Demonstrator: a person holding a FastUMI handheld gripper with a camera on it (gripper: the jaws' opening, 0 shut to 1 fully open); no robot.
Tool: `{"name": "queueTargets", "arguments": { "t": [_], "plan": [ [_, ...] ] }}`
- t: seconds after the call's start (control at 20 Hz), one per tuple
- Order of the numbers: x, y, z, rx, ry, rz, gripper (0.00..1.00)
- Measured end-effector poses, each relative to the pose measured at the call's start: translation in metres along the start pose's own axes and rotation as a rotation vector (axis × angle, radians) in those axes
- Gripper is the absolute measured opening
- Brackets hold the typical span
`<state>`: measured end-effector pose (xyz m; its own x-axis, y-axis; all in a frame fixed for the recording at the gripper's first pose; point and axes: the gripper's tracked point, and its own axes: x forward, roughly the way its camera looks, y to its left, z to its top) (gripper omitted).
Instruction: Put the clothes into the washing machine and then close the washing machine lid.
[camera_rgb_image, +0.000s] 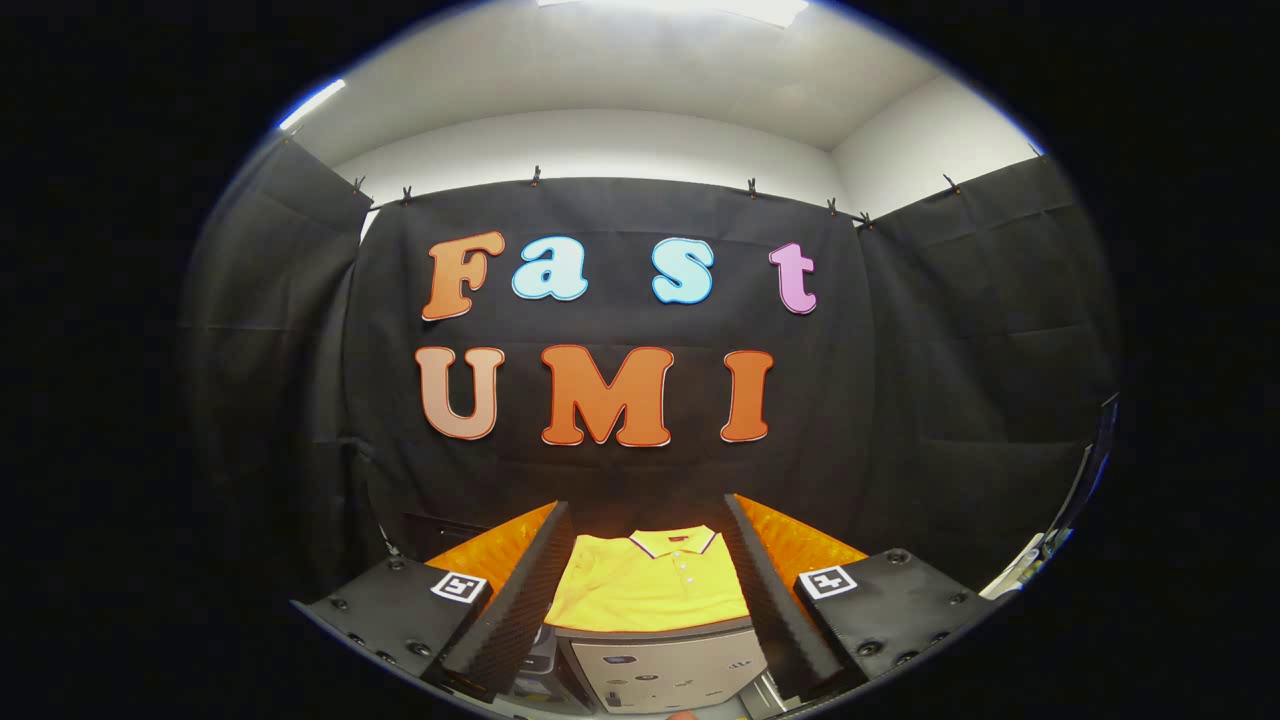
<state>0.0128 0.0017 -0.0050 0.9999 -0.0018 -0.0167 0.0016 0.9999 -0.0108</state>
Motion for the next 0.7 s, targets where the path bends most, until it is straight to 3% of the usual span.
{"name": "queueTargets", "arguments": {
  "t": [0.3,0.7],
  "plan": [
    [0.017,-0.009,-0.01,0.012,0.024,-0.006,0.98],
    [0.078,-0.029,-0.037,0.024,0.087,-0.002,0.98]
  ]
}}
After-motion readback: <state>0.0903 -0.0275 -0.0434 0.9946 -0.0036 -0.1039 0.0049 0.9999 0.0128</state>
